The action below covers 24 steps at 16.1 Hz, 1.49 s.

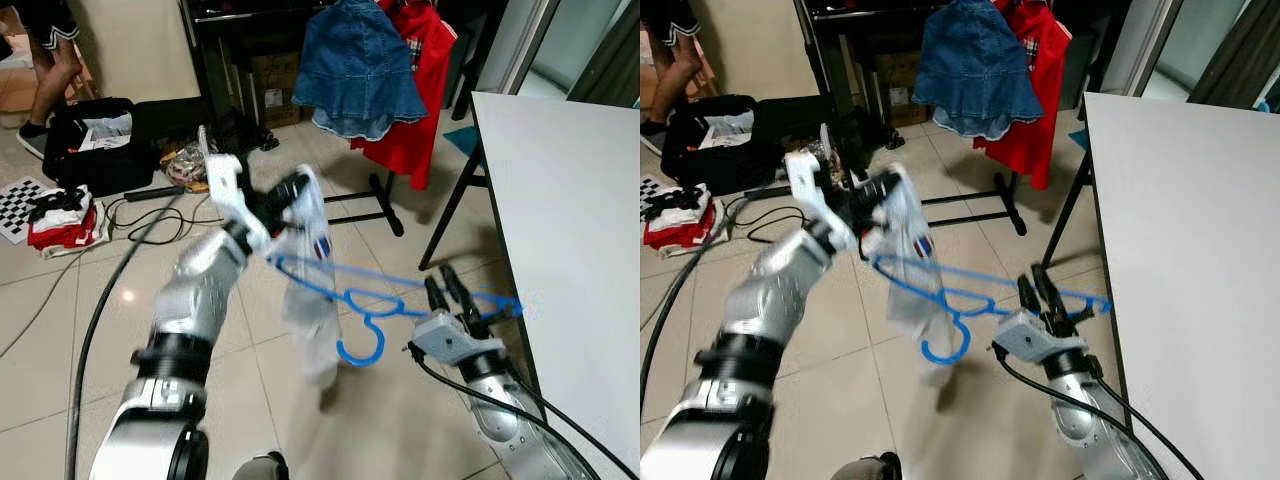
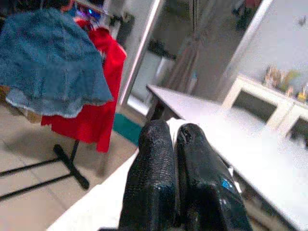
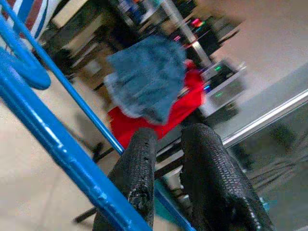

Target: Hang hanger

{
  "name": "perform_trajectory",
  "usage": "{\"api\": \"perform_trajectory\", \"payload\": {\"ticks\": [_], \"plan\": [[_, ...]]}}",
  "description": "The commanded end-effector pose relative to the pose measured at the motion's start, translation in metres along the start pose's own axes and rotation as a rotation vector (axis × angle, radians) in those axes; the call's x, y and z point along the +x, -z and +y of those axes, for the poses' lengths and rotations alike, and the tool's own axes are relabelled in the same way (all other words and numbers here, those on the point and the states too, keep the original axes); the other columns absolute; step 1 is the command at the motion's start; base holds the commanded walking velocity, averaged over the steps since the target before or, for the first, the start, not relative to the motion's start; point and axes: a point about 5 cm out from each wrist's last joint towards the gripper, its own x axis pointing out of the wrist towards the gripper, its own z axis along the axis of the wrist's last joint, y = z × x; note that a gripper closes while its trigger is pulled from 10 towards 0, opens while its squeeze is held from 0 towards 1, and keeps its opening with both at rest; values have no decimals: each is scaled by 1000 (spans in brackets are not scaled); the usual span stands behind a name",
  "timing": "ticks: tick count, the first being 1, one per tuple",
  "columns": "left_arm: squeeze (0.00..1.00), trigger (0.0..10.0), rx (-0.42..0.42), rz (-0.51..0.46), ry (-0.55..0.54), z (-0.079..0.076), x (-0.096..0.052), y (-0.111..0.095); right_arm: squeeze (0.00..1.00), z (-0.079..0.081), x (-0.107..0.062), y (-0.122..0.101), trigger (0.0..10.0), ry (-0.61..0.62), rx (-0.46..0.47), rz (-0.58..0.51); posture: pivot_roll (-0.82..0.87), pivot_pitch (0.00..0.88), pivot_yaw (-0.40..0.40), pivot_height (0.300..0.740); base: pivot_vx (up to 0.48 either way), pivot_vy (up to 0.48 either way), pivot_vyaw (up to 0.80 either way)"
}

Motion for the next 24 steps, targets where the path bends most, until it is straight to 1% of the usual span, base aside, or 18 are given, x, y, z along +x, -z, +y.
{"api": "perform_trajectory", "payload": {"ticks": [1,2,3,4,5,7,10,11,12,13,14,15,16,17,19,21,24], "plan": [[0,10000,66,-11,51,-6,1,-6,0,4,-4,5,10000,-45,46,33,81,113,64,740,0,0,0],[0,10000,103,24,81,-7,-6,0,0,8,-8,10,10000,-109,157,75,84,114,62,740,0,0,0],[0,10000,121,46,86,-3,-11,4,0,17,-15,11,10000,-239,243,90,82,114,60,740,0,0,0],[0,10000,138,63,85,0,-17,7,0,28,-26,12,10000,-387,285,100,79,115,60,740,0,0,0],[0,10000,151,75,83,4,-21,7,0,36,-38,12,10000,-508,300,100,76,116,58,740,0,0,0],[0,10000,160,86,87,8,-26,6,0,40,-48,12,10000,-594,316,90,77,118,55,740,0,0,0],[0,10000,191,114,116,10,-35,7,0,34,-40,14,10000,-556,351,114,77,121,51,740,0,0,0],[0,10000,205,135,138,9,-39,10,0,32,-38,14,10000,-545,331,115,78,123,49,740,0,0,0],[0,10000,213,163,164,7,-44,15,0,28,-34,14,10000,-521,303,115,79,124,49,740,0,0,0],[0,10000,207,185,183,7,-48,19,0,22,-29,14,10000,-461,231,101,79,127,47,740,0,0,0],[0,10000,203,190,187,7,-49,20,0,20,-28,14,10000,-440,203,95,79,128,47,740,0,0,0],[0,10000,185,199,193,7,-51,21,0,14,-23,13,10000,-368,147,77,80,130,45,740,0,0,0],[0,10000,172,197,194,7,-52,20,0,11,-19,9,10000,-309,139,55,79,133,44,740,0,0,0],[0,10000,148,176,185,7,-50,17,0,12,-14,5,10000,-249,135,37,76,134,43,740,0,0,0],[0,10000,135,154,182,5,-45,14,0,19,-10,1,10000,-224,120,14,80,135,42,740,0,0,0],[0,10000,134,136,207,-1,-39,11,0,23,-9,-1,10000,-195,81,-16,81,131,41,740,0,0,0],[0,10000,130,134,216,-3,-37,10,0,21,-11,7,10000,-174,53,-5,78,127,42,740,0,0,0]]}}
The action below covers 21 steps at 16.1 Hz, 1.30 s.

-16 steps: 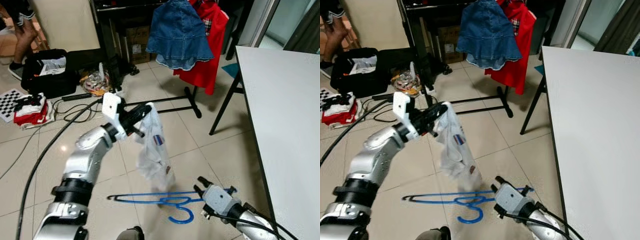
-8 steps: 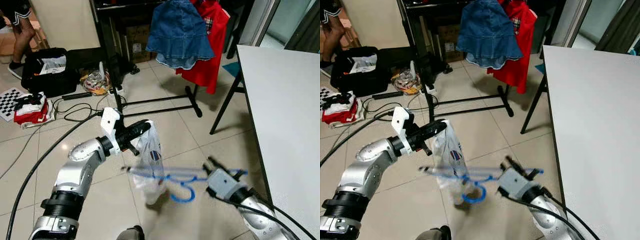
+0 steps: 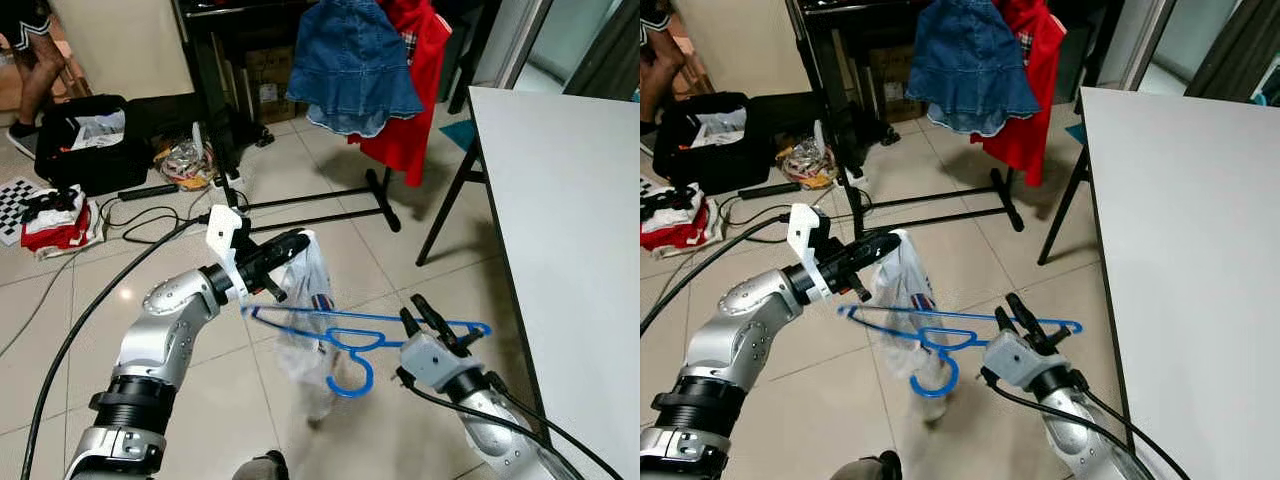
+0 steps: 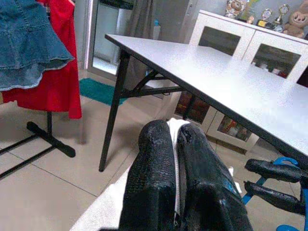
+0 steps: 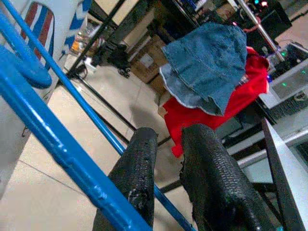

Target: Hang hanger

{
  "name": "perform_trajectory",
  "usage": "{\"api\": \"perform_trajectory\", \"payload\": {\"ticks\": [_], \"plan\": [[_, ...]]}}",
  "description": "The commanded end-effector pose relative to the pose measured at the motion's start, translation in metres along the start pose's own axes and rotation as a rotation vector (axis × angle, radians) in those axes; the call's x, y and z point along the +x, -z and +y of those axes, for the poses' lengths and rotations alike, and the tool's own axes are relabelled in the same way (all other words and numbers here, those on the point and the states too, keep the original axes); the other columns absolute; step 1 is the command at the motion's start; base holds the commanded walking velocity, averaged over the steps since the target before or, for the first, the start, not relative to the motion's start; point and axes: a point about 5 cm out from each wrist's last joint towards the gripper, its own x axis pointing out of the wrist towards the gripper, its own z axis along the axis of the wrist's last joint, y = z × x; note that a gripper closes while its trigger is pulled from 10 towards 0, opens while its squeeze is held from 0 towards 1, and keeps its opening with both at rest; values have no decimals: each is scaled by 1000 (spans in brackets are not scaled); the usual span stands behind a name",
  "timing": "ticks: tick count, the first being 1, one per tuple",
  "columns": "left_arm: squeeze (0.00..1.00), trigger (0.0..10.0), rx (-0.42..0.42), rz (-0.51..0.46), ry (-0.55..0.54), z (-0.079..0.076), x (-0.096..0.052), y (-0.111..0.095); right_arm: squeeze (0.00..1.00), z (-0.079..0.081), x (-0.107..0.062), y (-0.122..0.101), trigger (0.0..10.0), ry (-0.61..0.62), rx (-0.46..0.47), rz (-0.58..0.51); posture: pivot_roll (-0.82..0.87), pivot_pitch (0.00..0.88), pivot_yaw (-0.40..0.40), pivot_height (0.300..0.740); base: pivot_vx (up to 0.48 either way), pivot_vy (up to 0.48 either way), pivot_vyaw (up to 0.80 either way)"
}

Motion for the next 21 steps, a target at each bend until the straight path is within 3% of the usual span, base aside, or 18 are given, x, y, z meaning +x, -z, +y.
{"api": "perform_trajectory", "payload": {"ticks": [1,4,8,12,14,21], "plan": [[0,10000,30,-30,26,-3,4,-11,0,-4,-4,5,10000,-4,-17,-1,77,124,43,740,0,0,0],[0,10000,34,-27,32,-3,3,-10,0,-6,-12,17,10000,-31,-57,23,75,119,43,740,0,0,0],[0,10000,36,-23,40,-4,3,-9,0,-26,-12,28,10000,63,-148,62,75,113,41,740,0,0,0],[0,10000,37,-23,40,-4,3,-9,0,-27,-12,29,10000,62,-158,61,75,112,40,740,0,0,0],[0,10000,38,-19,59,-5,3,-9,0,-39,-25,38,10000,21,-192,45,69,105,43,740,0,0,0],[0,10000,38,-13,77,-7,4,-8,0,-41,-34,44,10000,-31,-213,39,68,109,45,740,0,0,0]]}}
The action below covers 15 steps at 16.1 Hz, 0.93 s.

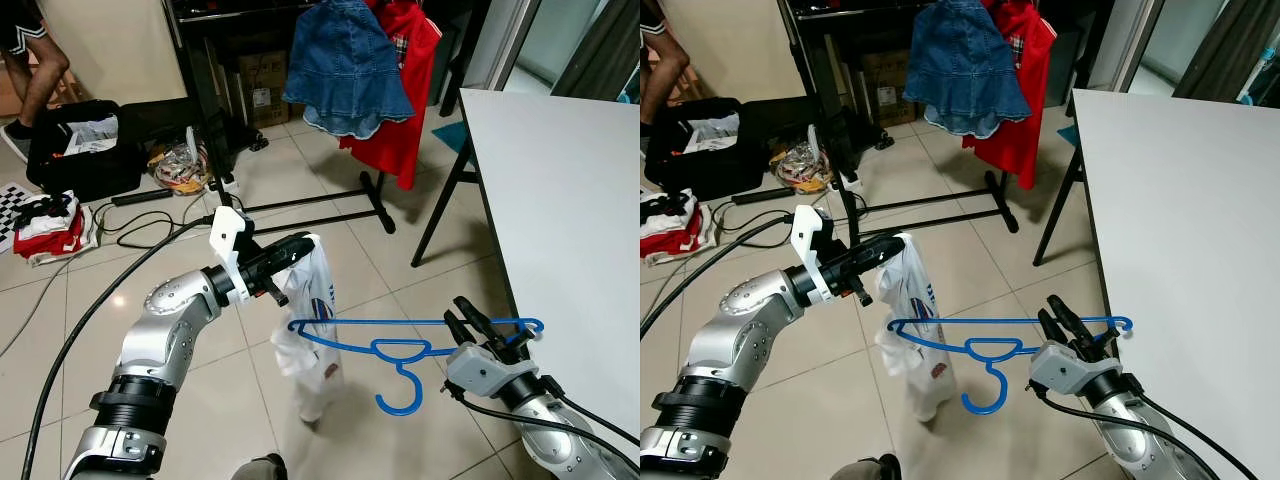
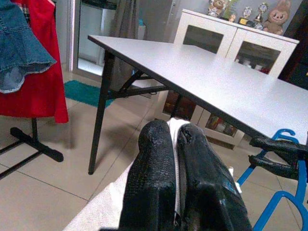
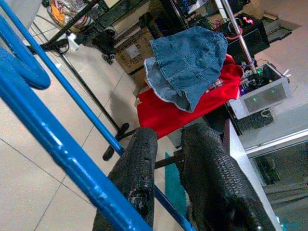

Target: Hang hanger

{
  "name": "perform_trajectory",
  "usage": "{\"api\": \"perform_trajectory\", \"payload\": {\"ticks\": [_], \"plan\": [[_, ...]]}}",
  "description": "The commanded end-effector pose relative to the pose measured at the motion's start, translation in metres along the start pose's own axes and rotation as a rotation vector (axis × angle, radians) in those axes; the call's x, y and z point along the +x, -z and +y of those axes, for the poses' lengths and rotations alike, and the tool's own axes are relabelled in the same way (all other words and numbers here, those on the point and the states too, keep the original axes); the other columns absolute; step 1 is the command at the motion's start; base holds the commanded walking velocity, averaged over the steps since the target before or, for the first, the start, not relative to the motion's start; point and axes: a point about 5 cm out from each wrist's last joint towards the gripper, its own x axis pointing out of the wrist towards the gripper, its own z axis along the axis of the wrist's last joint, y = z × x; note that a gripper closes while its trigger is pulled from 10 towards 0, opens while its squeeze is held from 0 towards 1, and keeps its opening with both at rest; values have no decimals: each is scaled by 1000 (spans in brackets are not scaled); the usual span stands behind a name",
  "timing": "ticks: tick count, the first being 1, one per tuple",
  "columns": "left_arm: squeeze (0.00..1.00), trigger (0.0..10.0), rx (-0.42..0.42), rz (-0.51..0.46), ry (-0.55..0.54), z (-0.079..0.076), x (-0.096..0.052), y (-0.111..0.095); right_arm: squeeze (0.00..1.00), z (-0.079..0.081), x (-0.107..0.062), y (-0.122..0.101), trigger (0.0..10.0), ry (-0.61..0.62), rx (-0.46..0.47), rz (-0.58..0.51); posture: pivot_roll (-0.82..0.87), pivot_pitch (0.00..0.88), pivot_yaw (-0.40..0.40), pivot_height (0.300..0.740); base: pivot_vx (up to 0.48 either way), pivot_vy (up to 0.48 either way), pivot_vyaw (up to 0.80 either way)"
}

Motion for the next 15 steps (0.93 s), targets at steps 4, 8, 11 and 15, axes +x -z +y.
{"api": "perform_trajectory", "payload": {"ticks": [4,8,11,15], "plan": [[0,10000,34,-25,29,-4,4,-8,0,-2,-2,7,10000,16,-46,32,72,107,45,740,0,0,0],[0,10000,35,-20,27,-3,2,-8,0,-20,-5,17,10000,110,-137,57,72,108,46,740,0,0,0],[0,10000,32,-14,29,-3,1,-6,0,-13,-11,18,10000,58,-156,35,72,109,47,740,0,0,0],[0,10000,32,-12,34,-4,1,-6,0,-13,-14,18,10000,42,-179,14,73,109,47,740,0,0,0]]}}
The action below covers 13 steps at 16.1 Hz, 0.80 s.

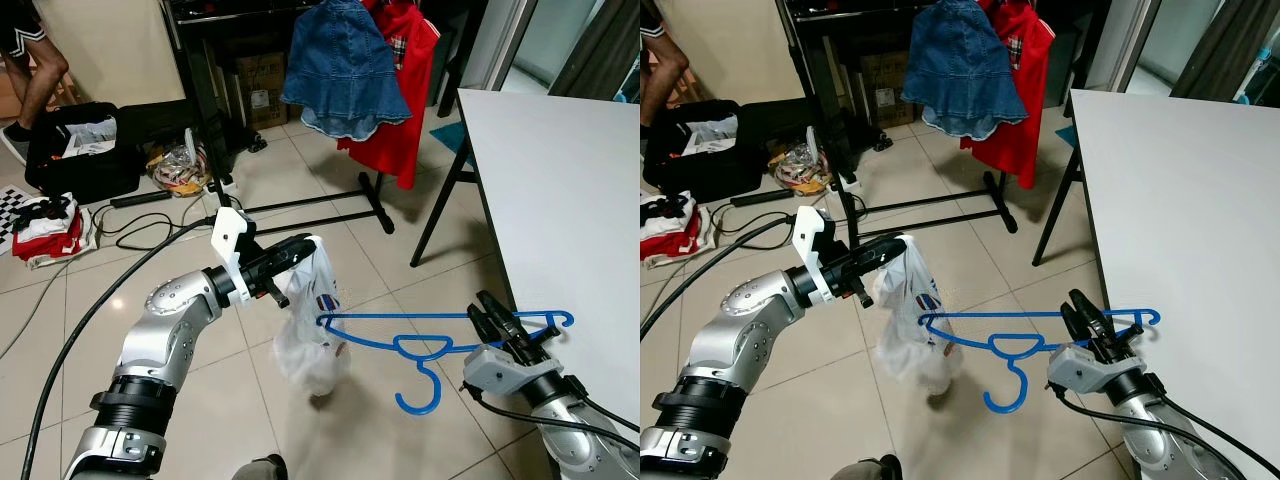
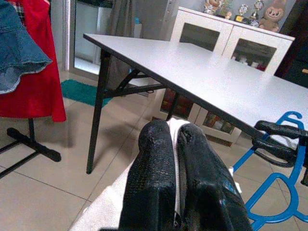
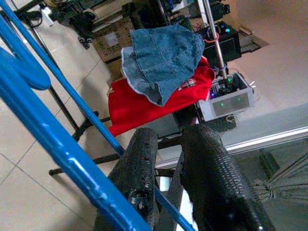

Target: Hang hanger

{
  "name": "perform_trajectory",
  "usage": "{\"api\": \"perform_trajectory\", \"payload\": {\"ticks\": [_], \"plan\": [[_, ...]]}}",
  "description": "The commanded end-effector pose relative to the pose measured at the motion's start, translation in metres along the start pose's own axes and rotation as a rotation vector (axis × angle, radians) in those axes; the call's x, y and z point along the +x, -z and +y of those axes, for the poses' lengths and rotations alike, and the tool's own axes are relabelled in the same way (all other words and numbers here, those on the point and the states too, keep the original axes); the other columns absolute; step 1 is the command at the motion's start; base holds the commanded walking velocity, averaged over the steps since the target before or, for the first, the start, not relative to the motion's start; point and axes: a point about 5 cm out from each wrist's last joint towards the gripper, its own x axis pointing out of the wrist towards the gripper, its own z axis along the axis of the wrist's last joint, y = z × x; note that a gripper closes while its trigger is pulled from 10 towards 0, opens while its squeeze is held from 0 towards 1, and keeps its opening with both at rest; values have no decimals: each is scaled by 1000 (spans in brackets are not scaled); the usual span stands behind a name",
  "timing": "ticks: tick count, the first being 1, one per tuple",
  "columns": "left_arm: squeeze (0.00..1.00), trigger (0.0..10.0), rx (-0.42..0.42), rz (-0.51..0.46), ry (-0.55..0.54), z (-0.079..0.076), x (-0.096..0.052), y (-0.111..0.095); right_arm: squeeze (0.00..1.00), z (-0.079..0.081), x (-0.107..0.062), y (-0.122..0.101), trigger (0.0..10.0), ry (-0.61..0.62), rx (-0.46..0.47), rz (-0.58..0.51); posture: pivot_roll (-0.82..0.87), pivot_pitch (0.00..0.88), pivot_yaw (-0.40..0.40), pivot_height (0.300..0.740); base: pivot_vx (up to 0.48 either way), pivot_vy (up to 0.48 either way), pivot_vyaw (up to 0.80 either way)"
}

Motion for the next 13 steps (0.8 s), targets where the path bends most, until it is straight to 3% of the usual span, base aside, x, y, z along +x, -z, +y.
{"api": "perform_trajectory", "payload": {"ticks": [1,6,8,13], "plan": [[0,10000,29,-21,26,-3,1,-8,0,4,-4,1,10000,-25,-1,-4,73,109,47,740,0,0,0],[0,10000,19,-56,9,-1,5,-13,0,22,5,-26,10000,-40,80,-88,79,111,46,740,0,0,0],[0,10000,9,-97,12,-2,14,-21,0,30,6,-33,10000,-50,85,-100,79,111,47,740,0,0,0],[0,10000,2,-121,36,-6,22,-27,0,31,11,-37,10000,-11,89,-81,69,107,55,740,0,0,0]]}}
